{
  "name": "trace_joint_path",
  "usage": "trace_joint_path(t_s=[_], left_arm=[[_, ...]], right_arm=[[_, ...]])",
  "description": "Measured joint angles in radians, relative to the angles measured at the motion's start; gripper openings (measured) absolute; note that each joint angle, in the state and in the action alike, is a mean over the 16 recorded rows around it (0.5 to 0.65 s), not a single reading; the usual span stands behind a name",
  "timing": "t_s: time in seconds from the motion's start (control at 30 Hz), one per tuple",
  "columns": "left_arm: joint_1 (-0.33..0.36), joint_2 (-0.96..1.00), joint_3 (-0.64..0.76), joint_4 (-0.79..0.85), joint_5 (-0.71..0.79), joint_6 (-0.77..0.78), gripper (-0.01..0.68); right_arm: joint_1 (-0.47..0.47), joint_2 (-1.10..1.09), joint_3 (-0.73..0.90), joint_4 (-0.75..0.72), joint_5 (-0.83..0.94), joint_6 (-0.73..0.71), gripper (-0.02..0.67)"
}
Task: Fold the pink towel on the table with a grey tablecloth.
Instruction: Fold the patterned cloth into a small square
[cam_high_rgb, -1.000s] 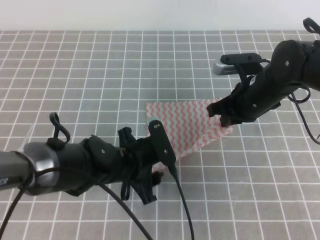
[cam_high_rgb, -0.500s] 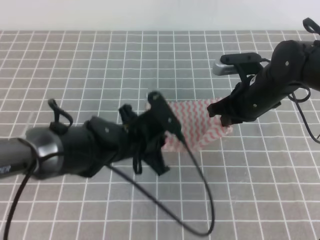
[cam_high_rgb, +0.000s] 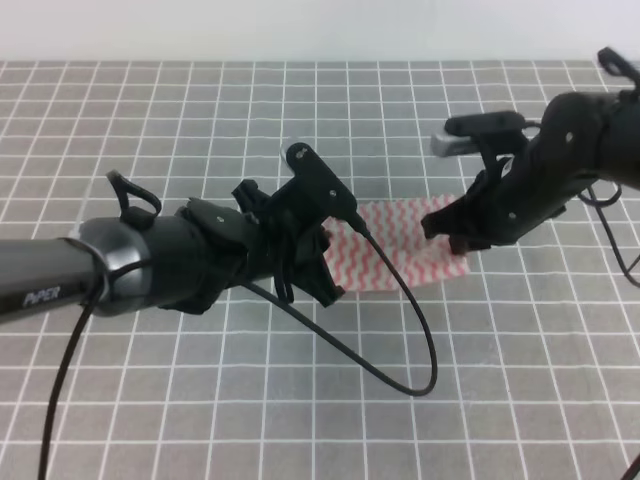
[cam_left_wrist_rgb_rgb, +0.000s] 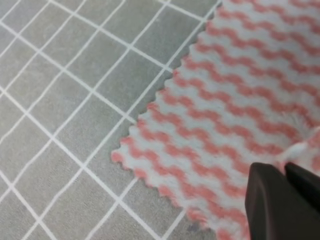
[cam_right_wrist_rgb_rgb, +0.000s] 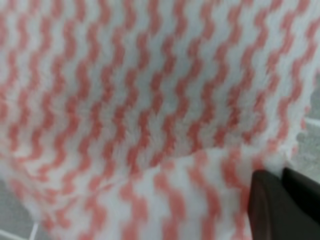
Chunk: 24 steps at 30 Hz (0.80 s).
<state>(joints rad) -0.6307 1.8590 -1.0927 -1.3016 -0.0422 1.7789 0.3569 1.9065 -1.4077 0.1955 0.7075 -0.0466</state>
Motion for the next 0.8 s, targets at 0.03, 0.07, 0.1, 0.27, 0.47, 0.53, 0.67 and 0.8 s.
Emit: trace_joint_path(t_s=[0.03,0.07,0.1,0.27,0.47,0.53,0.67,0.8], left_arm=[[0.002,0.005,-0.003,-0.002,-0.002,0.0,0.0],[0.005,0.01,-0.006,-0.004,-0.003,0.0,0.0],[0.007,0.015,-0.008,-0.006,-0.006,0.0,0.0],[0.014,0.037,-0.015,-0.008,-0.018,0.001,0.0],[0.018,0.066,-0.04,-0.009,-0.032,0.001,0.0],[0.018,0.076,-0.052,-0.01,-0.036,0.001,0.0],[0.022,0.093,-0.081,-0.011,-0.038,0.001,0.0],[0.03,0.108,-0.106,-0.013,-0.037,0.001,0.0]], right_arm=[[-0.001,0.003,0.0,-0.001,-0.004,0.0,-0.015],[-0.003,0.008,0.0,-0.002,-0.007,0.0,-0.015],[-0.003,0.013,0.0,-0.002,-0.011,0.0,-0.015],[-0.007,0.035,-0.002,-0.001,-0.032,0.0,-0.015],[-0.01,0.046,-0.018,-0.001,-0.055,0.0,-0.015],[-0.011,0.051,-0.026,-0.002,-0.058,0.0,-0.015],[-0.014,0.061,-0.043,-0.01,-0.06,-0.001,-0.015],[-0.019,0.068,-0.06,-0.021,-0.059,-0.002,-0.015]])
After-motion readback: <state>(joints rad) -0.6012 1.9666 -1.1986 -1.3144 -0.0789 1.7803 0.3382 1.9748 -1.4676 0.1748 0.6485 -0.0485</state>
